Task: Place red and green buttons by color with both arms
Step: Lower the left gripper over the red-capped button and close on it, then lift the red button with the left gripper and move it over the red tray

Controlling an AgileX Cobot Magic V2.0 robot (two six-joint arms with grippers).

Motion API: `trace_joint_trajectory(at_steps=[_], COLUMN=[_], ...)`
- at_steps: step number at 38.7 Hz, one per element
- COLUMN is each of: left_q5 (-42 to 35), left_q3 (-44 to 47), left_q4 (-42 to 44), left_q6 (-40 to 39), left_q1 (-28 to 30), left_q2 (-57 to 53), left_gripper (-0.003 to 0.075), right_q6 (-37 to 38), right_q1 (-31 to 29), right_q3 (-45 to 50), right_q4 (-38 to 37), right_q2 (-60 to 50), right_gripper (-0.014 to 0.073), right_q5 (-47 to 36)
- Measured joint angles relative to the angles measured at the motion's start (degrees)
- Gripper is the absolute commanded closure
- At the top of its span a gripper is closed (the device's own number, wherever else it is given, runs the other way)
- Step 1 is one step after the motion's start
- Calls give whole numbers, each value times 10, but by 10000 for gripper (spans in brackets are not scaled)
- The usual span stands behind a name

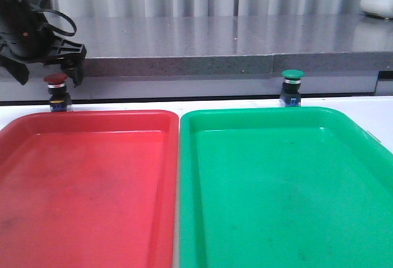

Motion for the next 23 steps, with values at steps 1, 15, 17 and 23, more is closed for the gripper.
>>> trace_joint_trajectory(at_steps=[1,15,17,23], left_q5=[-1,-14,-14,-14], left_q3=[-1,-8,-8,-8], left_q4=[0,-2,-3,-18], left_q6=[0,0,0,0], left_q1=[0,0,0,0], left_q2=[5,19,19,19], left_gripper=[78,537,594,715], right_q6=[0,0,0,0], right_q1=[0,0,0,0], right_q3=[0,0,0,0], right_q4=[0,0,0,0], right_q2=[0,0,0,0], right_gripper=[-8,-8,-8,-8], right_q5=[0,0,0,0])
